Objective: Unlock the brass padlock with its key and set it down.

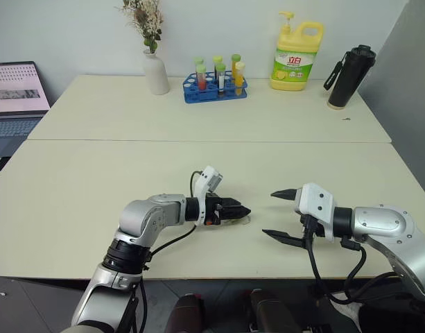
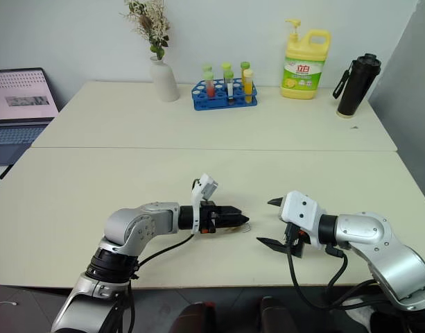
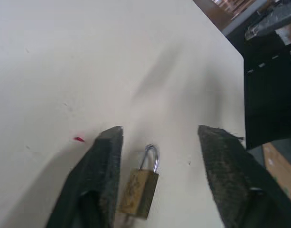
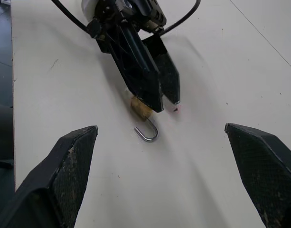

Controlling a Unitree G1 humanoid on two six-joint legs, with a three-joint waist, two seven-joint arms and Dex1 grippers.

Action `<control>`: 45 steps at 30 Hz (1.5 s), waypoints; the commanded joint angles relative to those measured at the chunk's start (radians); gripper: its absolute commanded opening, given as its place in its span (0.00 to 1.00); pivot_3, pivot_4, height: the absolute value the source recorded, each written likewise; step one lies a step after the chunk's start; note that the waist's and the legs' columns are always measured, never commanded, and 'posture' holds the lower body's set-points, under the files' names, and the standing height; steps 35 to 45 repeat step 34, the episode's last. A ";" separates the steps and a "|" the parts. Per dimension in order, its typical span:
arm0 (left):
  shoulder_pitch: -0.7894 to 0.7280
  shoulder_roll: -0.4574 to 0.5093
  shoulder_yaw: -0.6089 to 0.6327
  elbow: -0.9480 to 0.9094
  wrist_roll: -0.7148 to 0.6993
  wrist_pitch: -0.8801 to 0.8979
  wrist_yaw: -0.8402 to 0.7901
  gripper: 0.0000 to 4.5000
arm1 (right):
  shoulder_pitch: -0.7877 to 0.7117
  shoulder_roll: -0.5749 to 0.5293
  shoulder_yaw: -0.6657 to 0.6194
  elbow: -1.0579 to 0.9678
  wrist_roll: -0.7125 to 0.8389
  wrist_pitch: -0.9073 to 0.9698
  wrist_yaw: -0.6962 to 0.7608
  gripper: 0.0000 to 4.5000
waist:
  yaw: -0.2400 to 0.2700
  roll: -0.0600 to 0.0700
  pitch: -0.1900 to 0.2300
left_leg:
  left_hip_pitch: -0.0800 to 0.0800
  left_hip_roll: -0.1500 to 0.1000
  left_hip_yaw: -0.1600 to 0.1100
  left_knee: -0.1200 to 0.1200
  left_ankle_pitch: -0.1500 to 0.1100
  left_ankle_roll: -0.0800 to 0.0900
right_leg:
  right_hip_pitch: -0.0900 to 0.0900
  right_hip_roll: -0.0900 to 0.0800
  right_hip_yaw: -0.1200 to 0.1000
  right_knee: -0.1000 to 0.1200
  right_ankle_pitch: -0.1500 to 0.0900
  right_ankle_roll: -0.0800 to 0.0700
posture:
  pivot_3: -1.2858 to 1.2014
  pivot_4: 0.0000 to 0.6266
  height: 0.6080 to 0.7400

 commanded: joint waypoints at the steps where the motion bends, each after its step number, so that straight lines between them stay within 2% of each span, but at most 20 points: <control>1: -0.025 0.065 0.046 -0.080 0.038 -0.134 -0.036 0.90 | 0.016 -0.001 -0.033 -0.036 0.003 -0.005 -0.009 1.00 | -0.001 0.000 0.000 | 0.000 0.000 0.000 0.000 0.000 0.000 | 0.000 0.000 0.000 0.000 0.000 0.000 | 0.52 0.24 1.00; 5: -0.024 0.125 0.095 -0.133 0.064 -0.251 -0.042 0.90 | 0.038 -0.002 -0.049 -0.039 0.007 -0.012 -0.013 1.00 | -0.001 0.000 0.000 | 0.000 0.001 0.000 -0.001 0.000 0.000 | -0.001 0.000 0.000 0.000 0.000 0.000 | 0.52 0.24 1.00; 9: 0.033 0.250 0.128 -0.234 0.101 -0.365 -0.112 0.90 | 0.049 -0.010 -0.057 -0.028 0.009 -0.031 0.005 1.00 | -0.002 0.000 0.000 | 0.000 0.000 0.001 -0.001 0.000 0.000 | -0.001 0.000 0.001 -0.001 0.000 0.000 | 0.52 0.24 1.00; 16: 0.153 0.385 0.158 -0.328 0.056 -0.378 -0.212 0.90 | 0.038 -0.024 -0.061 0.007 0.011 -0.061 0.051 1.00 | -0.001 0.000 0.000 | 0.000 0.001 0.001 -0.001 0.000 0.000 | -0.001 -0.001 0.000 -0.001 0.000 0.000 | 0.52 0.24 1.00; 20: 0.338 0.510 0.172 -0.431 0.166 -0.540 -0.280 0.90 | 0.063 -0.067 -0.076 0.020 0.023 -0.111 0.139 1.00 | -0.003 0.000 0.000 | 0.000 0.001 0.001 -0.002 0.000 0.000 | -0.001 -0.001 0.000 -0.002 0.000 0.000 | 0.52 0.24 1.00; 22: 0.427 0.546 0.199 -0.491 0.158 -0.544 -0.282 0.90 | 0.086 -0.084 -0.083 0.029 0.025 -0.148 0.175 1.00 | -0.002 0.000 0.000 | 0.001 0.001 0.002 -0.003 0.000 0.000 | -0.001 -0.004 0.001 -0.002 -0.001 -0.001 | 0.52 0.24 1.00; 28: 0.504 0.556 0.218 -0.534 0.166 -0.566 -0.259 0.90 | 0.094 -0.084 -0.086 0.052 0.023 -0.184 0.200 1.00 | 0.005 0.000 0.000 | 0.001 0.001 0.001 -0.002 0.000 0.000 | -0.001 -0.004 -0.001 -0.001 -0.001 -0.001 | 0.52 0.24 1.00; 45: 0.510 0.539 0.209 -0.541 0.154 -0.576 -0.252 0.90 | 0.069 -0.072 -0.057 0.083 0.006 -0.215 0.206 1.00 | 0.002 0.000 0.000 | 0.001 0.002 0.002 -0.002 0.000 0.000 | -0.001 -0.003 0.000 -0.001 -0.001 -0.001 | 0.52 0.24 1.00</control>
